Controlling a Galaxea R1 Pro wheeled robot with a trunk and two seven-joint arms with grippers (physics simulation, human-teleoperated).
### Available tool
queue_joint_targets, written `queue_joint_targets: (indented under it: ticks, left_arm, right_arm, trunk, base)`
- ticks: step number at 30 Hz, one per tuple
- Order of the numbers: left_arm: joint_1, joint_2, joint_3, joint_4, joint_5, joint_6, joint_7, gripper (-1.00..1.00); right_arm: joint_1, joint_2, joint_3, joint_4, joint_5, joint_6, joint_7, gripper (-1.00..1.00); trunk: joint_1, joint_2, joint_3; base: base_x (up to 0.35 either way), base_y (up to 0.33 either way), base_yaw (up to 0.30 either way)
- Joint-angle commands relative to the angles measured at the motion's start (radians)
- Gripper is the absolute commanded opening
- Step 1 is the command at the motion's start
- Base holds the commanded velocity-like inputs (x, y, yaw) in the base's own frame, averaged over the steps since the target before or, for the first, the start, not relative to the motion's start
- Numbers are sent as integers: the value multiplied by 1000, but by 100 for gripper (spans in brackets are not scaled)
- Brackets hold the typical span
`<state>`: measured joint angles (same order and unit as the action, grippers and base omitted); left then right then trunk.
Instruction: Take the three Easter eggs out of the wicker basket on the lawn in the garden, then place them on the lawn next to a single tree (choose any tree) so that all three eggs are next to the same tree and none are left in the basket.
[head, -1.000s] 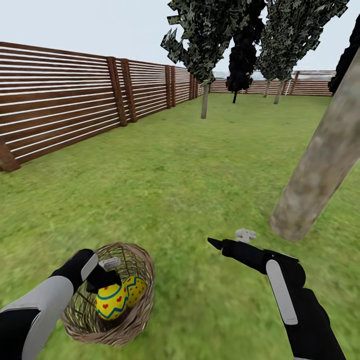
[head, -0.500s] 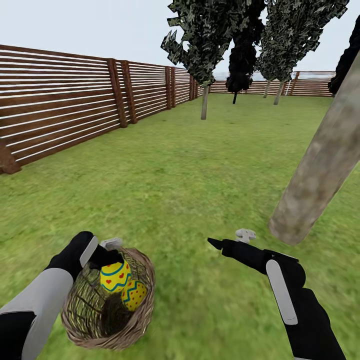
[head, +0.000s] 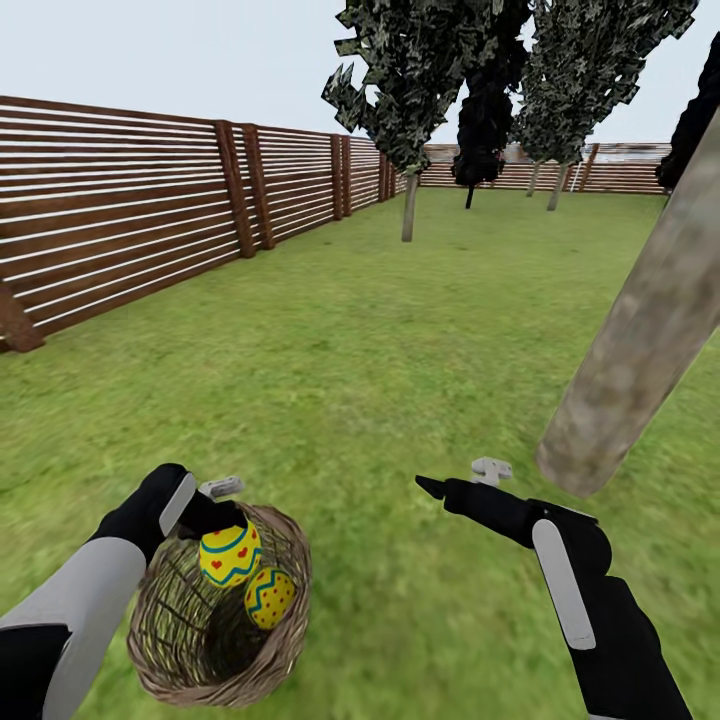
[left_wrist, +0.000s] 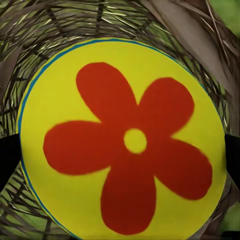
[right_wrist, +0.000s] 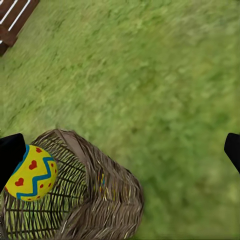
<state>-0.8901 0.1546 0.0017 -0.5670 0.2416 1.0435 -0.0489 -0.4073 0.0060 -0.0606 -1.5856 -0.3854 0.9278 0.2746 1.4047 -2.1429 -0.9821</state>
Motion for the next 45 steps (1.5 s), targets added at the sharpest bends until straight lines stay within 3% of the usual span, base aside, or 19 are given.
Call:
queue_joint_targets:
  ticks: [1,23,45]
  left_arm:
    - [0,0,0,0,-3,4,-5,-100]
    - [44,-3,-2,16,-5,4,-5,-100]
    - [49,-1,-2,16,-5,4,-5,-100]
  right_arm:
    - [-1,1,-2,-1,7,5,9,100]
    - [-1,0,-7,0,8,5,9,100]
    - [-1,1,-4,0,8,5,9,100]
  trunk:
    - [-4,7,2]
    - [-88,161,71]
    - [-173,315,140]
  base:
    - [0,0,0]
    - [0,0,0]
    - [-44,0,0]
